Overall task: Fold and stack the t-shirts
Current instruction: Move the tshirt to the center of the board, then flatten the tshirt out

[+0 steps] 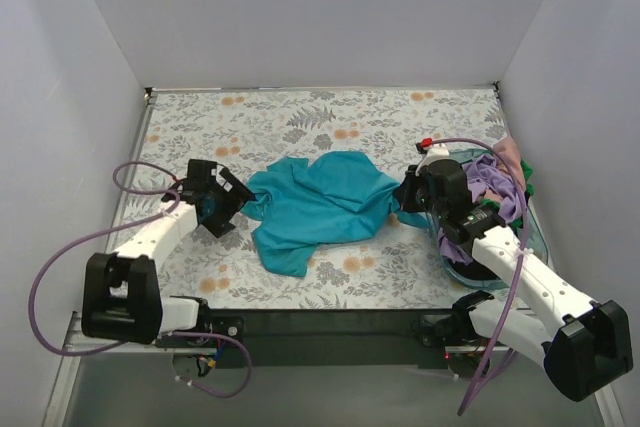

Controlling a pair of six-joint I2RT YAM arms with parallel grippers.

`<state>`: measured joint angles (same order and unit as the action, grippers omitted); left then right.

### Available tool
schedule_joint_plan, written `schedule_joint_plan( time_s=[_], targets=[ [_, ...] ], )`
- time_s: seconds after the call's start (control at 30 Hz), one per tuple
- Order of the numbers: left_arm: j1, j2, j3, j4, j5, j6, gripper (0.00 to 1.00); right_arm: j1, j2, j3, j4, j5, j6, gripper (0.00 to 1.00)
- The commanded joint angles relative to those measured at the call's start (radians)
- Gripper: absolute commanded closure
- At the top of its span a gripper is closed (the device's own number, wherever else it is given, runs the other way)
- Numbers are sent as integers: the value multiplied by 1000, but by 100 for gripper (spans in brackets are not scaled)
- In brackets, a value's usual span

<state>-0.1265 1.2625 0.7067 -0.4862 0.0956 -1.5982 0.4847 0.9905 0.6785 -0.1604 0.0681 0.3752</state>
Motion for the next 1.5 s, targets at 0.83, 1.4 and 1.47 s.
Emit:
schedule_joint_plan(
  time_s=[0.83, 1.4, 1.47],
  targets=[
    [-18, -407, 491, -9, -183, 52, 100, 3, -369, 223, -70, -269, -206, 99],
    [-19, -211, 814, -209, -416, 89, 100, 2, -480, 277, -110, -337, -67, 99],
    [-9, -77, 771, -174, -538, 83, 100, 2, -422, 190, -99, -303, -62, 99]
  ],
)
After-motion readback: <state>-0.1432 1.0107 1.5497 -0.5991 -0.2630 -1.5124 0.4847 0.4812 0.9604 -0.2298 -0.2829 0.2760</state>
